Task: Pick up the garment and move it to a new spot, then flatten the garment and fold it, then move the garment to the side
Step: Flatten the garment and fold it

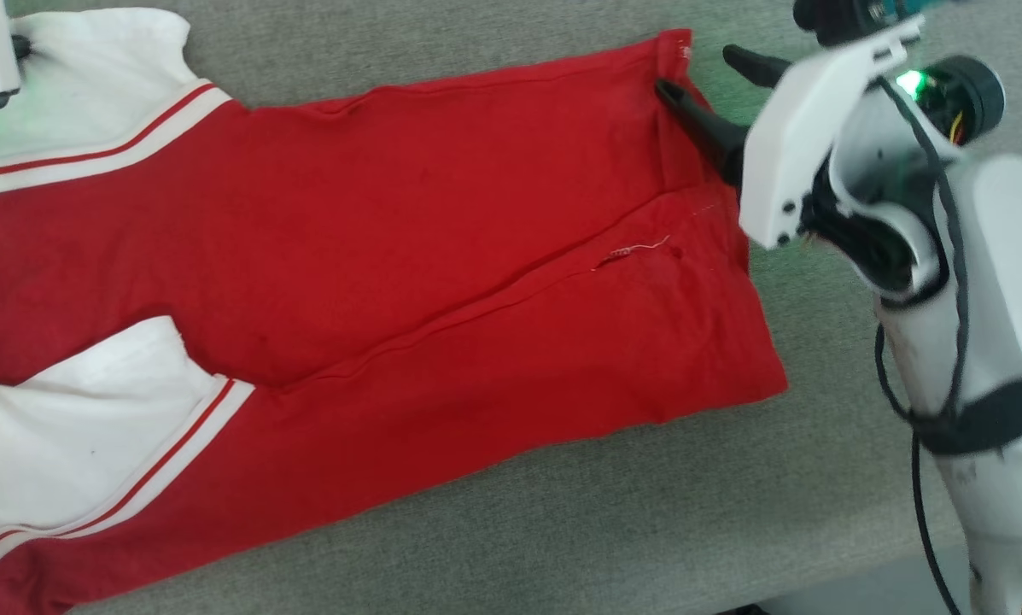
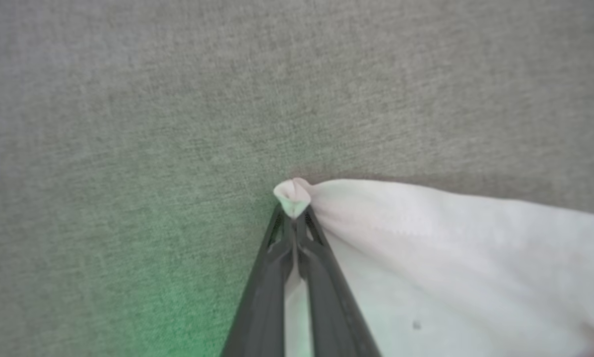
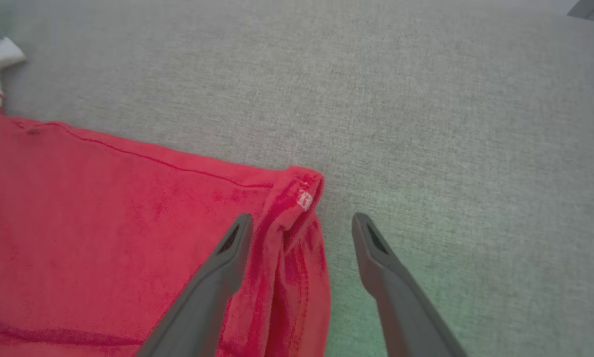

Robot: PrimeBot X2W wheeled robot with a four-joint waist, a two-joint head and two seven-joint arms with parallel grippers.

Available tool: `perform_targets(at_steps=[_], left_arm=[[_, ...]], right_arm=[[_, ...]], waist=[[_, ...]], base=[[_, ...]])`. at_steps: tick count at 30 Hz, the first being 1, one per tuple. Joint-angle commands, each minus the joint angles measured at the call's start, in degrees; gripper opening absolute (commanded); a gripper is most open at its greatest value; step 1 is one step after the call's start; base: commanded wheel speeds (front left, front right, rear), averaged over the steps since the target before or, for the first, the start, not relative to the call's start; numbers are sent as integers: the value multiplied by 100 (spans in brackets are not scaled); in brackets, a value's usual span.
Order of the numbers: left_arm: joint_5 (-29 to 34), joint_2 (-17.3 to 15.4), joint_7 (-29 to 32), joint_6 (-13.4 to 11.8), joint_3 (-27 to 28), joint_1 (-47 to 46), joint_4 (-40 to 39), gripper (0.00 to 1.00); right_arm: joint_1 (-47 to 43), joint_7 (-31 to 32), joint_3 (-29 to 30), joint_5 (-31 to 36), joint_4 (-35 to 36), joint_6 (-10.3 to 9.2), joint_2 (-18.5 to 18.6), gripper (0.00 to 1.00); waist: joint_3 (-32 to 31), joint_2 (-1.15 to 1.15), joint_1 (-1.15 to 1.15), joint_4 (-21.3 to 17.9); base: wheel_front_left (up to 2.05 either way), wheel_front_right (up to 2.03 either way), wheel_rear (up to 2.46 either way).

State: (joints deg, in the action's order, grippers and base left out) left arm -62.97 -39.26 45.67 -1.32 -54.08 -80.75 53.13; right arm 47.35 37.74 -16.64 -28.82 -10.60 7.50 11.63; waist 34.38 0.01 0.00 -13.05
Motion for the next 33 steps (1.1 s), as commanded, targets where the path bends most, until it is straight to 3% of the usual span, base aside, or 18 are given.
perform_targets(at_steps=[1, 7, 10, 11, 12, 17, 24, 33], left_arm=[[61, 299, 71, 29, -257, 557, 207, 0], [83, 501, -101, 126, -245, 403, 349, 0], [56, 621, -216, 183, -207, 345, 435, 0], [39, 645, -258, 178, -185, 332, 462, 0], [26, 678, -325, 207, -168, 319, 468, 0], [-47, 773, -665, 223, -21, 213, 559, 0], [-63, 803, -924, 443, 43, 35, 549, 0], [-113, 811, -1042, 673, 19, 126, 325, 0]], right_arm=[[164, 93, -40, 22, -186, -3, 8, 100], [943, 627, -425, -23, -1313, -3, -129, 100], [1074, 1262, -820, -220, -2080, -1, -233, 100], [1089, 1381, -913, -259, -2206, 0, -220, 75], [1123, 1422, -976, -307, -2289, 0, -202, 0], [1285, 1176, -1099, -454, -2384, -2, 12, 0], [1255, 424, -1172, -588, -2201, -9, 432, 0], [874, -93, -1264, -804, -1916, -8, 894, 0]], waist=[[25, -1, 0, 48], [59, -1, 0, 175], [50, -1, 0, 230], [44, -1, 0, 248], [35, -1, 0, 277], [-85, -1, 0, 440], [-448, -1, 0, 720], [-1070, -1, 0, 1057]], base=[[0, 0, 0], [0, 0, 0], [0, 0, 0], [0, 0, 0], [0, 0, 0], [0, 0, 0], [0, 0, 0], [0, 0, 0]])
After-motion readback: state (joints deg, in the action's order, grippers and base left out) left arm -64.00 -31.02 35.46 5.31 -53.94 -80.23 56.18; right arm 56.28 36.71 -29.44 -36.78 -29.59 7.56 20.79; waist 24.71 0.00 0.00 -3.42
